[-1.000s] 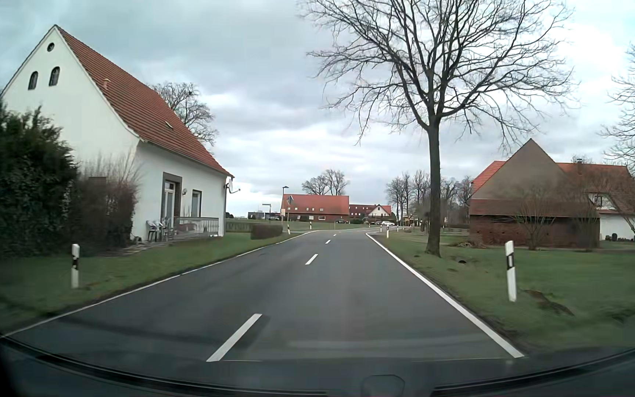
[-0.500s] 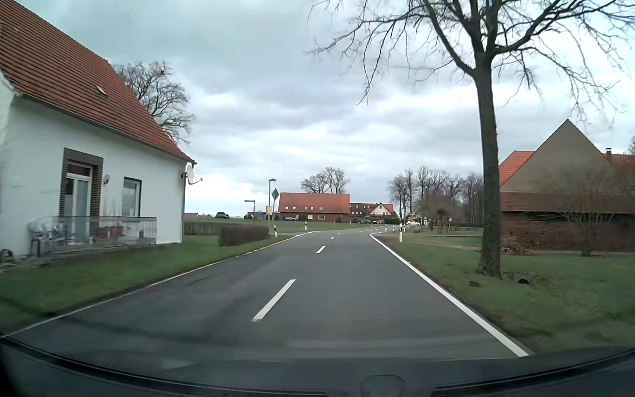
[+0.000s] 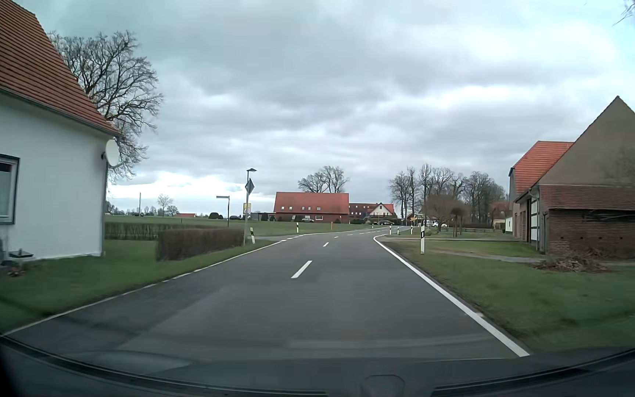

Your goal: Follow the waypoints while adhering to traffic rules and regulations

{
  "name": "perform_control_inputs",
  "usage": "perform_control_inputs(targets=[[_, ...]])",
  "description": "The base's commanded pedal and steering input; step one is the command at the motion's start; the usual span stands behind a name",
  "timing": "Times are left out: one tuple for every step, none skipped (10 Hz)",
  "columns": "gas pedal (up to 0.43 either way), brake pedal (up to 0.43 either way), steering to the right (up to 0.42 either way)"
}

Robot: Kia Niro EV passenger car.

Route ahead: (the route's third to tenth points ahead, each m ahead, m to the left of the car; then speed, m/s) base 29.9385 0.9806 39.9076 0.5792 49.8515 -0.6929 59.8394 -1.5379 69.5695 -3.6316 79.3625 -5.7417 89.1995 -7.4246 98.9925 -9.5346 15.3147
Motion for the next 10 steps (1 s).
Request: perform_control_inputs(targets=[[0.098,0.000,0.006],[0.087,0.000,0.006],[0.087,0.000,0.006],[0.098,0.000,0.006],[0.110,0.000,0.006],[0.110,0.000,0.006],[0.110,0.000,0.005],[0.110,0.000,0.006],[0.110,0.000,0.005],[0.110,0.000,0.005]])
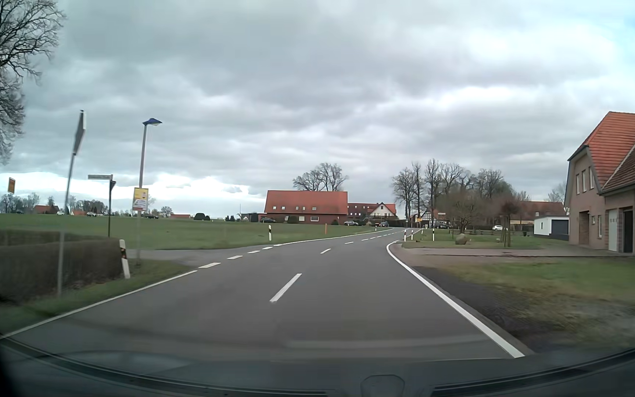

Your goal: Follow the waypoints while adhering to traffic rules and regulations

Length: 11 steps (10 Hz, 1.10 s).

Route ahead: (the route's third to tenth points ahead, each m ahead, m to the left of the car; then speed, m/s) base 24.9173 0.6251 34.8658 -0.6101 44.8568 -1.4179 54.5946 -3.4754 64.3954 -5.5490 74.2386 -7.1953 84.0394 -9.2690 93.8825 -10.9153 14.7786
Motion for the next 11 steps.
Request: perform_control_inputs(targets=[[0.110,0.000,0.005],[0.110,0.000,0.007],[0.110,0.000,0.008],[0.110,0.000,0.011],[0.110,0.000,0.012],[0.110,0.000,0.015],[0.110,0.000,0.018],[0.110,0.000,0.020],[0.110,0.000,0.022],[0.110,0.000,0.023],[0.110,0.000,0.025]])
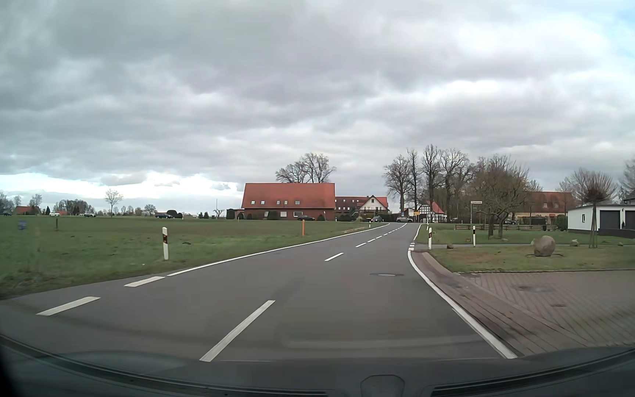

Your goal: Follow the waypoints while adhering to traffic rules and regulations

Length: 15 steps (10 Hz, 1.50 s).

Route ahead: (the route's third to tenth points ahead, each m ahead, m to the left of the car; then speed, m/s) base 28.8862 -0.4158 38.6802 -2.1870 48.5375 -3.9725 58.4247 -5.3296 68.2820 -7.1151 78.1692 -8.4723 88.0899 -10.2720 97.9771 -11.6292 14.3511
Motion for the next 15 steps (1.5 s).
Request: perform_control_inputs(targets=[[0.110,0.000,0.028],[0.110,0.000,0.029],[0.118,0.000,0.031],[0.118,0.000,0.032],[0.118,0.000,0.033],[0.118,0.000,0.033],[0.118,0.000,0.034],[0.110,0.000,0.034],[0.110,0.000,0.029],[0.110,0.000,0.028],[0.110,0.000,0.028],[0.110,0.000,0.028],[0.110,0.000,0.028],[0.110,0.000,0.027],[0.110,0.000,0.026]])
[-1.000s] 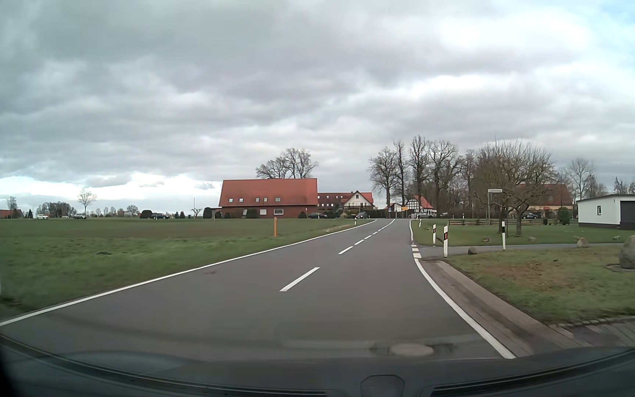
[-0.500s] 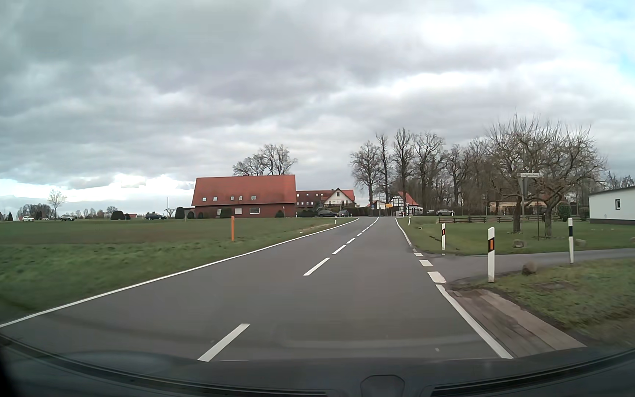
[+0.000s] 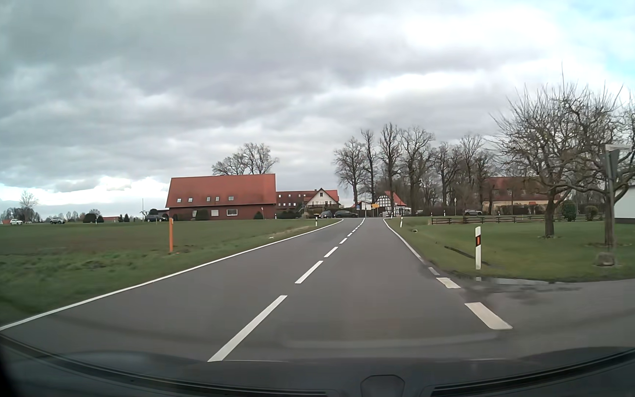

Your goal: Follow the waypoints while adhering to traffic rules and regulations

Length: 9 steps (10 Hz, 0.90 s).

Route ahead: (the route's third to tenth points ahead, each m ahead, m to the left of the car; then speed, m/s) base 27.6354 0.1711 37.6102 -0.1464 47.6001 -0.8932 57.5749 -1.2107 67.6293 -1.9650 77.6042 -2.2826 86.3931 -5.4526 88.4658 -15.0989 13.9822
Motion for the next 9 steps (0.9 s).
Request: perform_control_inputs(targets=[[0.110,0.000,0.024],[0.110,0.000,0.022],[0.110,0.000,0.020],[0.110,0.000,0.017],[0.110,0.000,0.016],[0.087,0.000,0.015],[0.067,0.000,0.011],[0.059,0.000,0.010],[0.059,0.000,0.010]])
